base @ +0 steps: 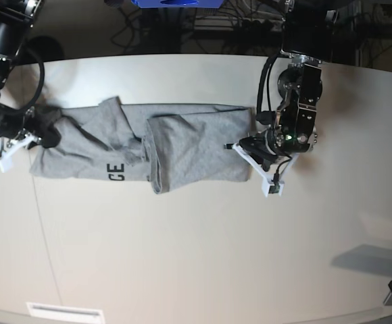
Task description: Fold the T-shirt properly
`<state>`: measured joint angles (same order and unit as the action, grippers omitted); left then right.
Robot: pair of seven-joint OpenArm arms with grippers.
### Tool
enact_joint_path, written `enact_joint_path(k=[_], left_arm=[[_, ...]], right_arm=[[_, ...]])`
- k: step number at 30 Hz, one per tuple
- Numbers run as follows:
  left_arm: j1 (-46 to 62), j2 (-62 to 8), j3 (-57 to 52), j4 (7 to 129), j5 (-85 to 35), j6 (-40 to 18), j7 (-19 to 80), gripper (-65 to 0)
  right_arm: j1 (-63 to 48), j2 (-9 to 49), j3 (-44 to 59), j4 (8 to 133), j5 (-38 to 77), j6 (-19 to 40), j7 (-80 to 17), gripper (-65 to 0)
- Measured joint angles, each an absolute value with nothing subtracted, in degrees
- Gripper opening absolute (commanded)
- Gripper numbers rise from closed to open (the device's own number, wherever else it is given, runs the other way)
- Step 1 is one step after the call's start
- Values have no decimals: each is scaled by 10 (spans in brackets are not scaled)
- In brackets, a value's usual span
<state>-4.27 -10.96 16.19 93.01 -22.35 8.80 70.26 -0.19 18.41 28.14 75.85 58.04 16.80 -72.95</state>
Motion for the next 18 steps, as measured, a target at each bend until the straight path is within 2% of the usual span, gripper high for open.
enact_joint_path(k=[10,18], left_arm=[[-43,-93,162,930,-225,88,703,-650],[-49,-94,163,927,-230,88,711,-650]], right_arm=[[0,197,281,778,579,168,-714,-647],[-5,192,281,853,581,164,-717,-647]])
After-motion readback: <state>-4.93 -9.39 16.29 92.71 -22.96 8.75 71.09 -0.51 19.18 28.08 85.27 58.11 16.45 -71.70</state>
